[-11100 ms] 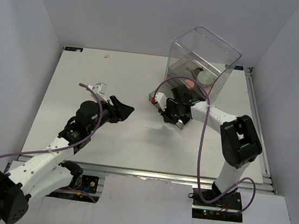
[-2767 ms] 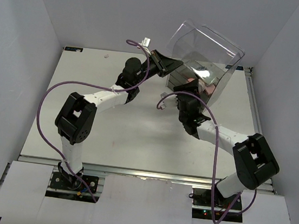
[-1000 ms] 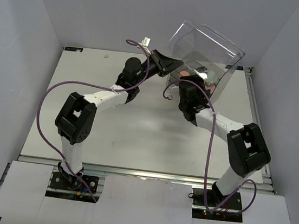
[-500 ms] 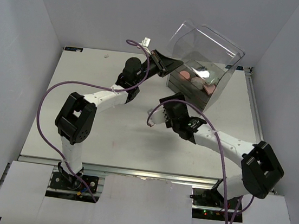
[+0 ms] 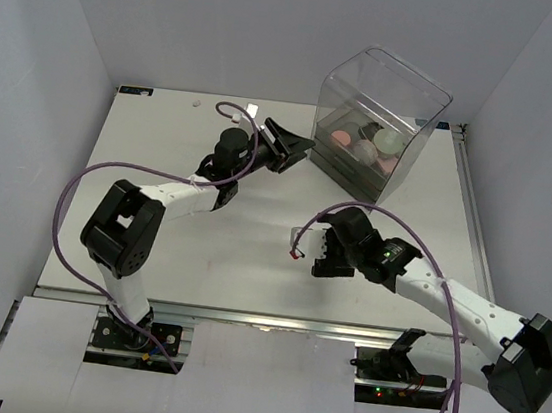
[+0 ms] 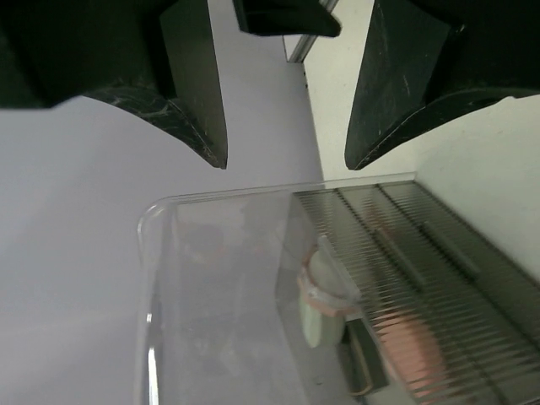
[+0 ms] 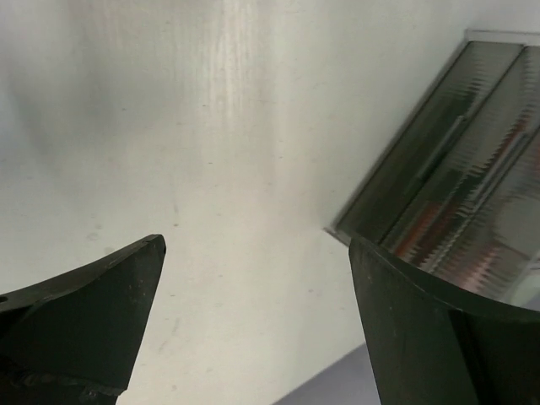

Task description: Organize the makeup

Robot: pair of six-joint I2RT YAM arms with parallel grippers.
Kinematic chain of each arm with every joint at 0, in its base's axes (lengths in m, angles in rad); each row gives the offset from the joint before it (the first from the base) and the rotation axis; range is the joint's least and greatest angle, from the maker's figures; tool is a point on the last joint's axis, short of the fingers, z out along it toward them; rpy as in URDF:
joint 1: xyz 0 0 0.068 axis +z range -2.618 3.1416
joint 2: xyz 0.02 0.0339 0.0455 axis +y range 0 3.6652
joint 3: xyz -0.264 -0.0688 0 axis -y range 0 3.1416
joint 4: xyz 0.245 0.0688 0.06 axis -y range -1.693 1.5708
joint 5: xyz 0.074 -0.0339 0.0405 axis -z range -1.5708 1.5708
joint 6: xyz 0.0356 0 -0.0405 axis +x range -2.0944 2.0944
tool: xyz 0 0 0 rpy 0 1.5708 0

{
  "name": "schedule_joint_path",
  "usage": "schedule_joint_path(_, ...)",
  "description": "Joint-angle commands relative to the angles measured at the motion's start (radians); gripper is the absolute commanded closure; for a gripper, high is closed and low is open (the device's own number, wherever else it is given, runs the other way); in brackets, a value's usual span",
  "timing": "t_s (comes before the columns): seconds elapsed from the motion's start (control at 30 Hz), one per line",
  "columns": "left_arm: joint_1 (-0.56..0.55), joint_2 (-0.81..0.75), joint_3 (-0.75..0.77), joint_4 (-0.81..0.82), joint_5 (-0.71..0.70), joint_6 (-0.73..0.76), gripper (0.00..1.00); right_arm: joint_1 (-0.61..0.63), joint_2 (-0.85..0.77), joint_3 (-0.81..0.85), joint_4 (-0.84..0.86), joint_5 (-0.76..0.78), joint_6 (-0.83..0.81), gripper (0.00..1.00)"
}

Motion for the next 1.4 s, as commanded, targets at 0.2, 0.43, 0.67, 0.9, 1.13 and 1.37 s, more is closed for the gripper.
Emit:
schedule_joint_path(0.2, 0.092, -0.288, -0.111, -0.087, 0.308, 0.485, 0.03, -0.410, -0.100, 0.079, 0.004, -0.439, 0.341, 0.10)
schedule_joint_path(0.43, 0.096, -0.578, -0.116, -0.511, 0.233, 1.015, 0.02, -0.577, -0.121, 0.077, 0.034, -0.672, 0.490, 0.10)
schedule_joint_path(0.67, 0.082, -0.882, -0.340, -0.526, 0.076, 1.151, 0.02, -0.633, -0.128, 0.019, 0.132, -0.694, 0.618, 0.10)
schedule_joint_path(0.9, 0.081, -0.969, -0.404, -0.547, 0.075, 1.135, 0.02, -0.706, -0.197, -0.035, 0.173, -0.706, 0.646, 0.10)
schedule_joint_path(1.13, 0.081, -0.940, -0.395, -0.565, 0.077, 1.123, 0.02, -0.728, -0.220, -0.049, 0.200, -0.661, 0.694, 0.10)
schedule_joint_path(1.37, 0.081, -0.932, -0.396, -0.568, 0.063, 1.126, 0.02, -0.734, -0.244, -0.053, 0.207, -0.572, 0.706, 0.10)
